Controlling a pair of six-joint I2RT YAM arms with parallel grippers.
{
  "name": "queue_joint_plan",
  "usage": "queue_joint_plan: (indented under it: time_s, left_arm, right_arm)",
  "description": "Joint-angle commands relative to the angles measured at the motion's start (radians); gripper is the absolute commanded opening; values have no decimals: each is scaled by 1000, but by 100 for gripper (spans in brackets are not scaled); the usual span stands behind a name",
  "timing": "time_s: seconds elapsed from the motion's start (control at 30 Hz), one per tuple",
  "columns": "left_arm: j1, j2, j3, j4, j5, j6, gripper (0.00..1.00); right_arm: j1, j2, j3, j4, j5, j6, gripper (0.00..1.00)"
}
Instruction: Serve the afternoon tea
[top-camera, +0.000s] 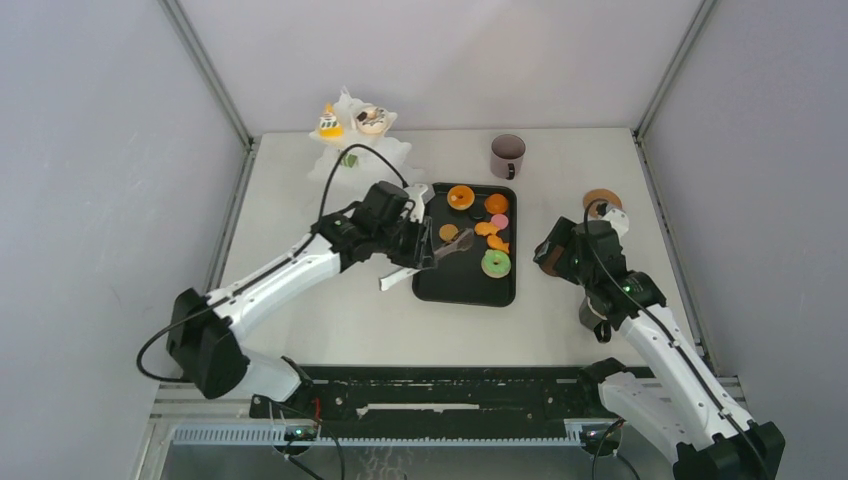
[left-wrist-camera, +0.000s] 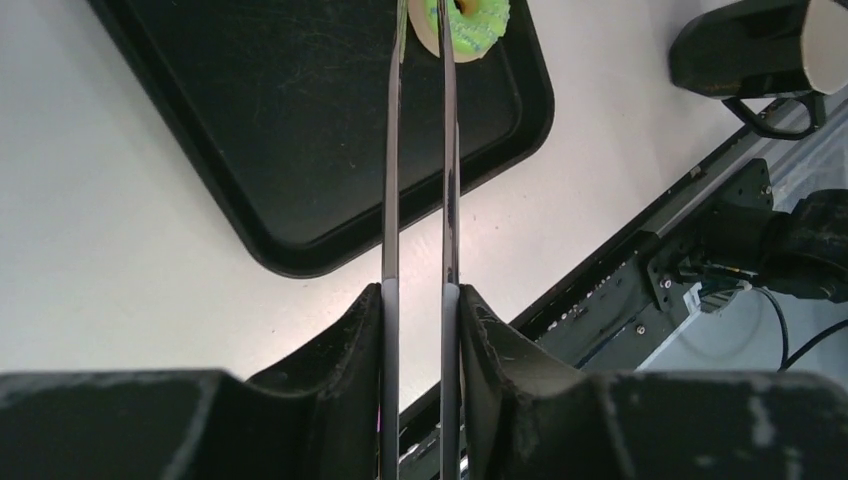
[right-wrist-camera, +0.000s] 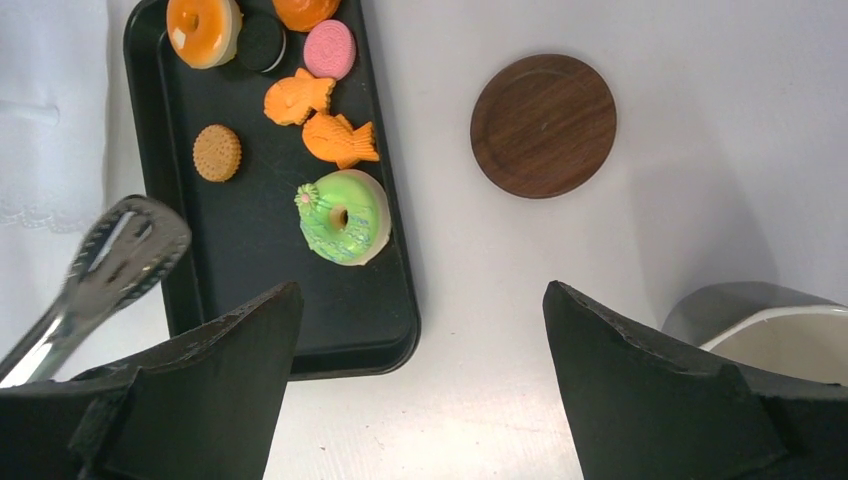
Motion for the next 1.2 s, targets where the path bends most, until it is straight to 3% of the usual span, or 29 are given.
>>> queue_joint_plan:
  time_s: [0.0,0.33,0.67,1.17]
  left_arm:
    - [-17,69,45,124,31,-95,35]
    - [-30,194,89,164,55,-123,45]
    - [-40,284,151,147,90,-107,48]
    - [-73,346,230,-8,58,-23,49]
  right_arm:
    - [-5,-19,8,-6,24,7,98]
    - [-8,0,8,6,13,4,98]
    - [-12,20,7,17,8,-7,98]
    - [-24,29,7,26,-4,-13,98]
